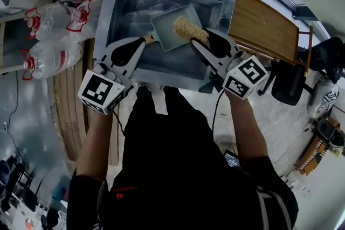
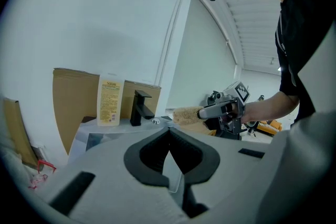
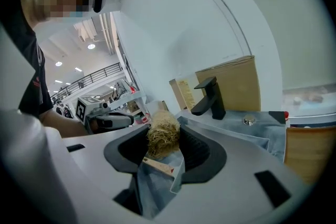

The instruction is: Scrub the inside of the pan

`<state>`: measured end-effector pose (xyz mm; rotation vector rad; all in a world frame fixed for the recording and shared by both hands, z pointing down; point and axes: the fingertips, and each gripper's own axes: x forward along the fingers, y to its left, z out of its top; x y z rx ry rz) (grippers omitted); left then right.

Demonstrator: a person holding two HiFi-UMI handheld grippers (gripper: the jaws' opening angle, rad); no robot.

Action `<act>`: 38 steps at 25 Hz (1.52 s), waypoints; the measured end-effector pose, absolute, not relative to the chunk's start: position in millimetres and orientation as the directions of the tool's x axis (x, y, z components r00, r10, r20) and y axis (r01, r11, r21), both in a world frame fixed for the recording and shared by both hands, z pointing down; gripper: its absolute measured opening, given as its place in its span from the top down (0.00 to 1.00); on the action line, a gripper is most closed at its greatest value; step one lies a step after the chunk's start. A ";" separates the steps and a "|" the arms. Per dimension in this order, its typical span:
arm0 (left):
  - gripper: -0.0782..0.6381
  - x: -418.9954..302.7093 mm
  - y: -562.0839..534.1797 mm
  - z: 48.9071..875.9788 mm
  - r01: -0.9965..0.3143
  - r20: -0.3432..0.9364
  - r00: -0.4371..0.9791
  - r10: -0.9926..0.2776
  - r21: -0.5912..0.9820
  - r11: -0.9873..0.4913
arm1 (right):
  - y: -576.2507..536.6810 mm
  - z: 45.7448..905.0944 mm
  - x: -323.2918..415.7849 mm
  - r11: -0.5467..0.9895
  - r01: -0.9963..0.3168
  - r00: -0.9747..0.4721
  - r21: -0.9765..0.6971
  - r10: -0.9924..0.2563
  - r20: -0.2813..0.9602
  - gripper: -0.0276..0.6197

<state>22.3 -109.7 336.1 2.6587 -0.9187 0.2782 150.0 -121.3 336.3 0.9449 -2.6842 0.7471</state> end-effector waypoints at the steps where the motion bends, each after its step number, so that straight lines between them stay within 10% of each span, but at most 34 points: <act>1: 0.87 22.0 -111.6 338.8 -0.628 0.283 0.774 -0.566 0.233 -0.742 | -124.6 339.2 149.2 0.669 -0.630 -0.776 -0.394 -0.526 0.348 0.68; 38: 0.87 -21.2 -149.0 444.7 -0.618 0.320 0.786 -0.529 0.379 -0.689 | -173.5 568.5 90.9 0.757 -0.615 -0.575 -0.221 -0.238 0.783 0.68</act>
